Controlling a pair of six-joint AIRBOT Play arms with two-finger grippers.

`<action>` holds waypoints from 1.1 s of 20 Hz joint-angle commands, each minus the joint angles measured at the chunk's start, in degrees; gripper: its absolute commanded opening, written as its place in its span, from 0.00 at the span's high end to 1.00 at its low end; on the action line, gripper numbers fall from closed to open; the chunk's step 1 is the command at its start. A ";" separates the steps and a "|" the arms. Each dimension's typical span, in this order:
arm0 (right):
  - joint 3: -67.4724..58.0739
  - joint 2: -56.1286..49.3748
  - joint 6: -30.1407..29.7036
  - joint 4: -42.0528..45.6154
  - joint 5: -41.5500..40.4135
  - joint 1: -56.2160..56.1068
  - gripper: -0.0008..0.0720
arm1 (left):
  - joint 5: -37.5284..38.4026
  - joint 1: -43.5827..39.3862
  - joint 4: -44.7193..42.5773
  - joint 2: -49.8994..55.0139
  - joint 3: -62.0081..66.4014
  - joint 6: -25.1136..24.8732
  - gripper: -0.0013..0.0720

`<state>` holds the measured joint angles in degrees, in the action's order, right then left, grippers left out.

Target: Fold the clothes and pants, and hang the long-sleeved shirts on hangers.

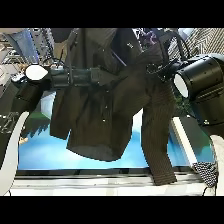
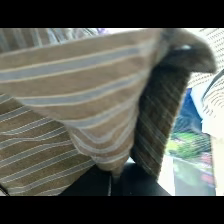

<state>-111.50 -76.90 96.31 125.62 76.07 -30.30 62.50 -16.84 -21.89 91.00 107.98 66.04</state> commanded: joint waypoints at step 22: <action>-0.07 13.44 17.90 13.79 6.93 37.42 0.96 | 25.09 14.93 -12.59 -5.01 -0.02 0.90 0.11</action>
<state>-111.53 -64.14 111.33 135.74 75.24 -7.35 82.21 -3.84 -31.35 86.04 107.98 66.94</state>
